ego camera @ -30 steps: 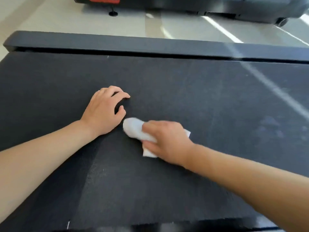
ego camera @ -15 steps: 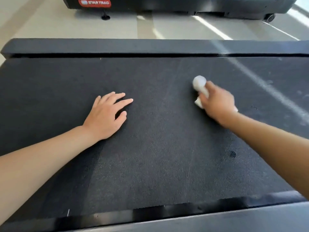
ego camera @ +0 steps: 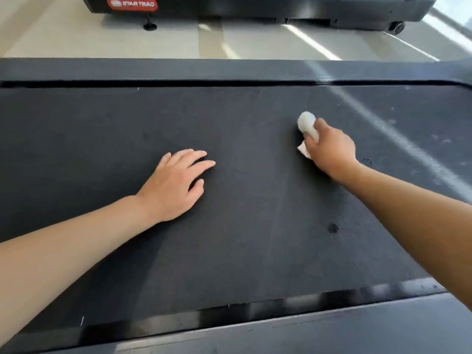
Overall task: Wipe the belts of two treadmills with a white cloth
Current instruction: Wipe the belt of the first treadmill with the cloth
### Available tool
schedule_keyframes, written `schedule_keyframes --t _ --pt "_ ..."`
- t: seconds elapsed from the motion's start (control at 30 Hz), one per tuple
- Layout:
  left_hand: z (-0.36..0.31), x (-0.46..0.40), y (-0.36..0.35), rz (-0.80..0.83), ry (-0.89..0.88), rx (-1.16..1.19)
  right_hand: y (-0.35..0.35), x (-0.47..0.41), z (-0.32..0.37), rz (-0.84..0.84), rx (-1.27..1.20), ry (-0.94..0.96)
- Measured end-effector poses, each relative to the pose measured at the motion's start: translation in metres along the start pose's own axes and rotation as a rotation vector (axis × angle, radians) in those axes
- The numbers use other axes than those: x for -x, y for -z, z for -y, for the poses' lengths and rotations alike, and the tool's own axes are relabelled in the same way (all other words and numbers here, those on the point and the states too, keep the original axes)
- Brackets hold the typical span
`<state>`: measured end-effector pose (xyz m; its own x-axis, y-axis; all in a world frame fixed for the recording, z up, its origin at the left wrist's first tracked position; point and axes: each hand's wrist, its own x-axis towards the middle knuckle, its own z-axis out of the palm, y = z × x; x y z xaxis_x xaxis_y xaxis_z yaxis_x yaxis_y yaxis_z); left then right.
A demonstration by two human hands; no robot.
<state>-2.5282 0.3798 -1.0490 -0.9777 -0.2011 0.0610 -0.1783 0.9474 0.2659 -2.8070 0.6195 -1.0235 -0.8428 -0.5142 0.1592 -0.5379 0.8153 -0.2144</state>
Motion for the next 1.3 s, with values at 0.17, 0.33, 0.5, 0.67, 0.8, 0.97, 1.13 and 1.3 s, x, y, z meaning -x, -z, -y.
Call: schedule_keyframes --t 0.17,0.33,0.5,0.67,0.8,0.97,1.13,1.3 --pt "-0.031 -0.024 -0.004 0.008 -0.059 0.029 -0.001 0.101 0.026 0.109 -0.142 0.470" --pt "-0.069 -0.050 -0.018 -0.018 -0.130 0.069 0.007 0.157 0.032 0.383 -0.235 1.173" --pt "-0.081 -0.066 -0.030 -0.051 -0.036 0.055 -0.002 0.008 -0.044 0.064 -0.125 0.521" --pt "-0.082 -0.066 -0.035 -0.119 0.089 0.065 -0.010 -0.046 -0.058 -0.012 -0.043 0.180" --pt "-0.083 -0.069 -0.034 -0.191 0.310 0.116 -0.015 0.022 -0.002 0.173 -0.236 0.727" --pt "-0.086 -0.070 -0.029 -0.147 0.316 0.062 -0.019 -0.002 -0.008 0.188 -0.253 0.805" --pt "-0.086 -0.068 -0.027 -0.134 0.318 0.044 -0.028 -0.109 -0.022 0.068 -0.114 0.299" --pt "-0.077 -0.068 -0.036 -0.173 0.315 0.031 -0.035 -0.087 0.015 0.045 -0.058 0.301"
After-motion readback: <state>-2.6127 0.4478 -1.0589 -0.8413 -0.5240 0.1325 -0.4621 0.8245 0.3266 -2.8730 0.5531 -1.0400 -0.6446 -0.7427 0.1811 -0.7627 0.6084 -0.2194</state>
